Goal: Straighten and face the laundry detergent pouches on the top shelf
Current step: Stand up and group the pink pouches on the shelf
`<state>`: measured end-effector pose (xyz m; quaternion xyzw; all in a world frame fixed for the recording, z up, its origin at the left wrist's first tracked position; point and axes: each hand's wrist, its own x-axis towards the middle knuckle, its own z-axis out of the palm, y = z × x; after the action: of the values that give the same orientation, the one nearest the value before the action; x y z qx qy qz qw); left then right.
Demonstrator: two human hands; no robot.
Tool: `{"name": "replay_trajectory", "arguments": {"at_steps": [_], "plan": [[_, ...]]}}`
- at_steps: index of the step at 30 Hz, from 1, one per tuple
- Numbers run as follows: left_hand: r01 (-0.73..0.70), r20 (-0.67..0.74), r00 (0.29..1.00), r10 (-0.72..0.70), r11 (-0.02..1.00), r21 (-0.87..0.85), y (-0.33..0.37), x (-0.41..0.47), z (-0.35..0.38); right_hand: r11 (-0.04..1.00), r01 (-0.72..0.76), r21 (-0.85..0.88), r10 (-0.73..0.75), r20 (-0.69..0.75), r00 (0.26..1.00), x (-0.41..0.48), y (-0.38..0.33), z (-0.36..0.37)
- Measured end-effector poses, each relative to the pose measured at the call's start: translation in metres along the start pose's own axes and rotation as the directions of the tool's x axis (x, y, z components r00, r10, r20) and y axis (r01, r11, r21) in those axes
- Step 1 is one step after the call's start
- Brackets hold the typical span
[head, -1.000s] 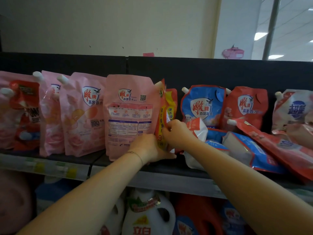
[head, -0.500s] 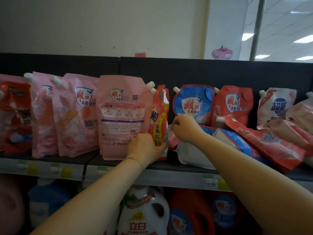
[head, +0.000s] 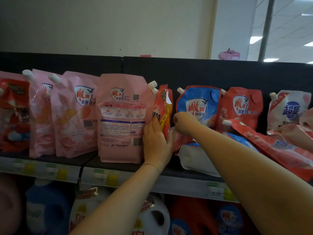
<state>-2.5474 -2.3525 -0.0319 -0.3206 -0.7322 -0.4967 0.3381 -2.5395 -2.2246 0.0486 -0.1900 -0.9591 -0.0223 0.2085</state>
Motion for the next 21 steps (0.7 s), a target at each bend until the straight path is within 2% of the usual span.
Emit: {"name": "replay_trajectory", "arguments": {"at_steps": [3,7,9,11,13,16,18,21], "plan": [[0.008,-0.057,0.998,-0.014,0.995,-0.104,-0.004,-0.003,0.005,1.000,-0.014,0.001,0.014,0.060,0.998,0.013,-0.012,0.002],[0.005,-0.062,0.998,-0.013,0.990,-0.139,-0.008,-0.002,0.006,0.994,-0.027,-0.104,0.055,0.279,0.959,0.019,-0.019,0.012],[0.007,-0.050,0.999,-0.015,0.989,-0.147,-0.012,-0.001,0.006,0.989,0.027,-0.144,0.029,0.373,0.927,0.021,-0.020,0.020],[0.006,-0.047,0.999,-0.014,0.988,-0.156,-0.014,0.001,0.003,0.994,-0.033,-0.102,0.069,0.372,0.926,0.025,-0.020,0.025],[0.019,-0.054,0.998,-0.028,0.986,-0.167,-0.014,0.002,0.001,0.984,-0.035,-0.176,0.074,0.218,0.973,0.027,-0.021,0.025],[0.049,-0.081,0.995,-0.065,0.982,-0.185,-0.010,0.000,-0.001,0.993,-0.009,-0.119,0.009,0.000,1.000,0.023,-0.019,0.022],[0.039,-0.108,0.992,-0.060,0.981,-0.189,-0.005,-0.002,0.000,0.997,-0.038,-0.062,0.027,-0.179,0.984,0.021,-0.019,0.020],[0.054,-0.123,0.989,-0.082,0.976,-0.213,0.001,-0.004,0.000,0.997,-0.081,-0.011,0.071,-0.369,0.927,0.018,-0.022,0.017]]}}
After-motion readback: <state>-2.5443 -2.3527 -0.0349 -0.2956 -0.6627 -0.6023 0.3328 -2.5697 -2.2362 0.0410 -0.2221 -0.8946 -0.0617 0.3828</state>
